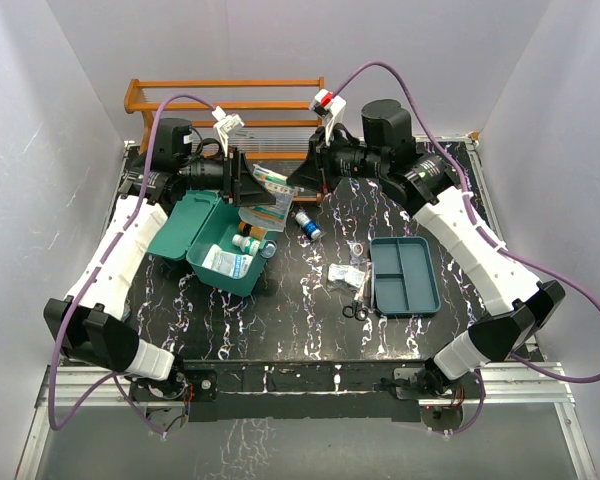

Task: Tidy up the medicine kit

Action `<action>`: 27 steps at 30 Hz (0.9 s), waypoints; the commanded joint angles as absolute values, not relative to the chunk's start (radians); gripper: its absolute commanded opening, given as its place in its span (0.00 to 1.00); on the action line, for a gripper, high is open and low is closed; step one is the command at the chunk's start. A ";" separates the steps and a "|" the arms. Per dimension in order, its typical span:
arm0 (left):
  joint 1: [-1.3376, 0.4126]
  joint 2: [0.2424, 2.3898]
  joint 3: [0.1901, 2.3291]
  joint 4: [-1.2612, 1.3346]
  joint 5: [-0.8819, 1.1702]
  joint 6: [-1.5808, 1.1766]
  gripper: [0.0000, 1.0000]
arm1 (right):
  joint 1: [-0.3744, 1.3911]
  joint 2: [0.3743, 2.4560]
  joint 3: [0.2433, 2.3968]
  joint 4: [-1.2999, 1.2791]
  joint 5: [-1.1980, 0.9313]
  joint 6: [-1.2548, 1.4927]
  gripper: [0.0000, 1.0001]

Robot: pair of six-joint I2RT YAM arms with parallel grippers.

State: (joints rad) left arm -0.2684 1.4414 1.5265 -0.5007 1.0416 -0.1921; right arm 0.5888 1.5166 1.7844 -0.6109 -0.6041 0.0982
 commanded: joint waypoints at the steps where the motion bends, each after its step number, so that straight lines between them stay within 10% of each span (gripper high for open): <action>1: -0.261 1.373 1.523 -0.446 1.074 -0.233 0.43 | 0.590 1.501 1.806 -0.559 -0.630 0.077 0.00; 10: -0.246 1.333 1.523 -0.478 1.027 -0.205 0.44 | 0.591 1.491 1.776 -0.545 -0.624 0.087 0.00; 17: -0.243 1.331 1.522 -0.501 0.992 -0.164 0.23 | 0.590 1.480 1.753 -0.554 -0.541 0.112 0.01; 23: -0.244 1.345 1.509 -0.559 0.862 -0.131 0.18 | 0.591 1.460 1.700 -0.574 -0.391 0.136 0.56; 27: -0.242 1.357 1.490 -0.618 0.636 -0.132 0.21 | 0.590 1.430 1.614 -0.549 -0.340 0.144 0.63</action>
State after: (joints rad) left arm -0.2497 1.3640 1.5112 -0.5468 0.8524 -0.1482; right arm 0.5896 1.4944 1.6741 -0.6029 -0.4309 0.1333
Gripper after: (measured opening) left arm 0.196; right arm 0.597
